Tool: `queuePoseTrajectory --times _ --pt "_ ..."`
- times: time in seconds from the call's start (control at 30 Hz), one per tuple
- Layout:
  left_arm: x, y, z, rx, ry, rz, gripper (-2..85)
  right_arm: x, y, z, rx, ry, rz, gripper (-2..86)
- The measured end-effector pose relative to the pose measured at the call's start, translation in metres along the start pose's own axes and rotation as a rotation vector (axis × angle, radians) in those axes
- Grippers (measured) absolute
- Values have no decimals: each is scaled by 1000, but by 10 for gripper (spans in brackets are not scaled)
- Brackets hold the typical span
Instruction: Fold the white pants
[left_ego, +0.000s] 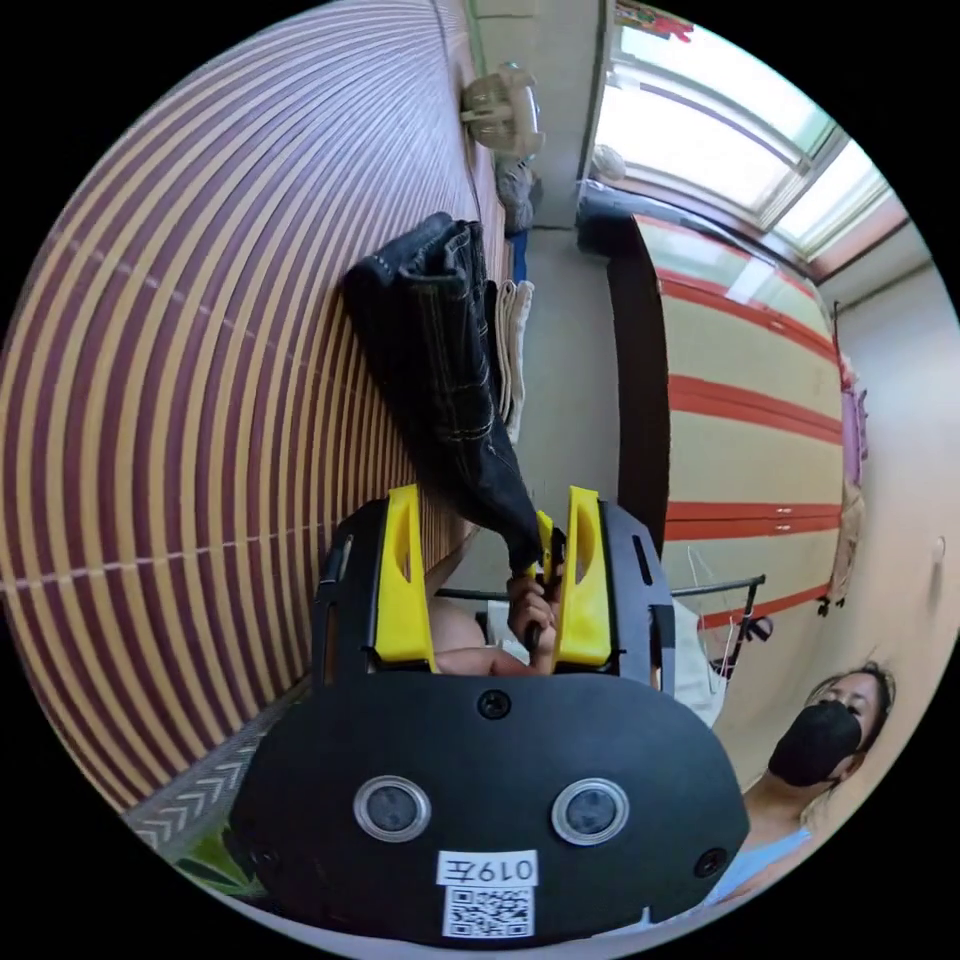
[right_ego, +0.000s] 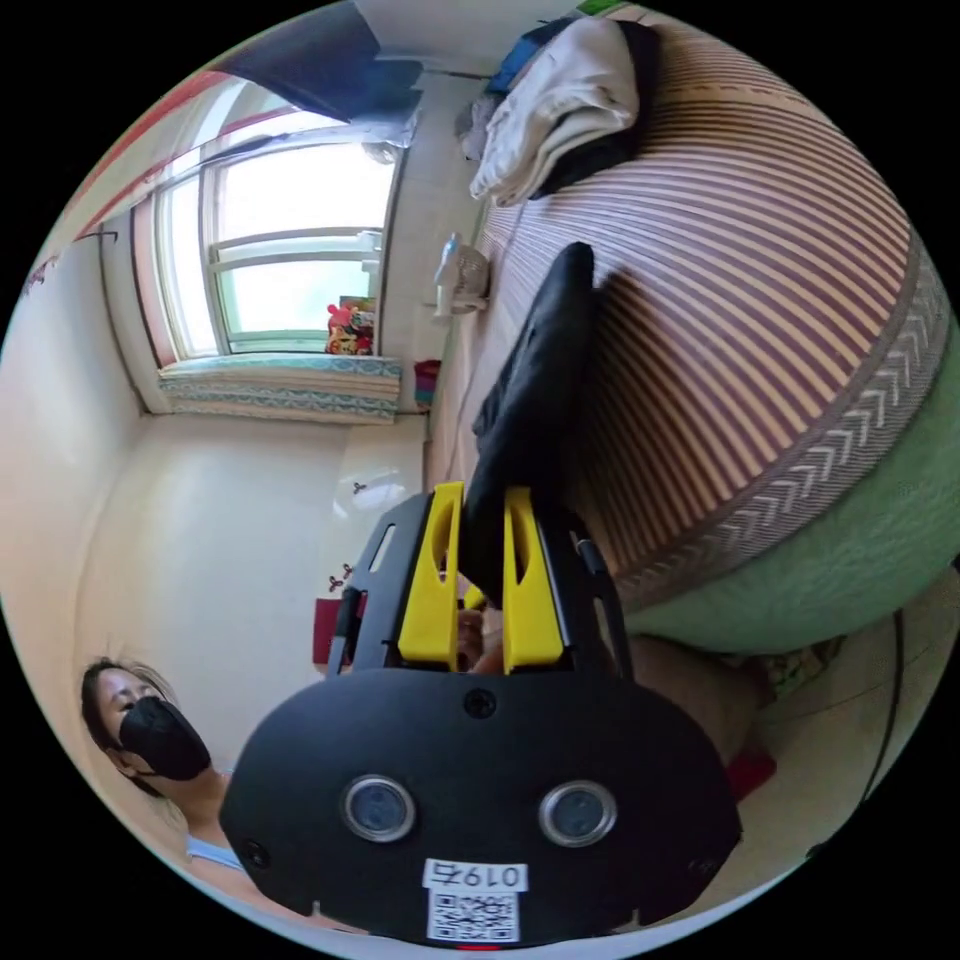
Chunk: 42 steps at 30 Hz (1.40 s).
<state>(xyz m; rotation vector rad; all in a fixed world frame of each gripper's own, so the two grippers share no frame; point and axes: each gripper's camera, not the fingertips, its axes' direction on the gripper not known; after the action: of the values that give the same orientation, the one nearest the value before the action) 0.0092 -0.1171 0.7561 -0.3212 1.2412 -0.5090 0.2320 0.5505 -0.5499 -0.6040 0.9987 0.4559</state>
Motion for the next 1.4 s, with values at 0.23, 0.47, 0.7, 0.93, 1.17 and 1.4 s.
queuePoseTrajectory --times 0.23,0.47,0.7,0.93,1.17,1.4 --pt "-4 -30 -9 184 84 -77 210 -21 18 8 23 -61 3 65" --pt "-2 -76 4 155 -63 -74 141 46 73 -14 3 35 45 65" --pt "59 -97 26 125 -196 84 90 74 112 -24 76 -48 43 64" --pt "163 -133 64 105 -179 277 81 27 110 -40 135 -105 -133 62" --pt "266 -228 178 52 -97 471 81 -21 37 -75 255 -103 -330 60" --pt "316 -370 356 32 202 635 81 -66 -73 -118 473 81 -681 61"
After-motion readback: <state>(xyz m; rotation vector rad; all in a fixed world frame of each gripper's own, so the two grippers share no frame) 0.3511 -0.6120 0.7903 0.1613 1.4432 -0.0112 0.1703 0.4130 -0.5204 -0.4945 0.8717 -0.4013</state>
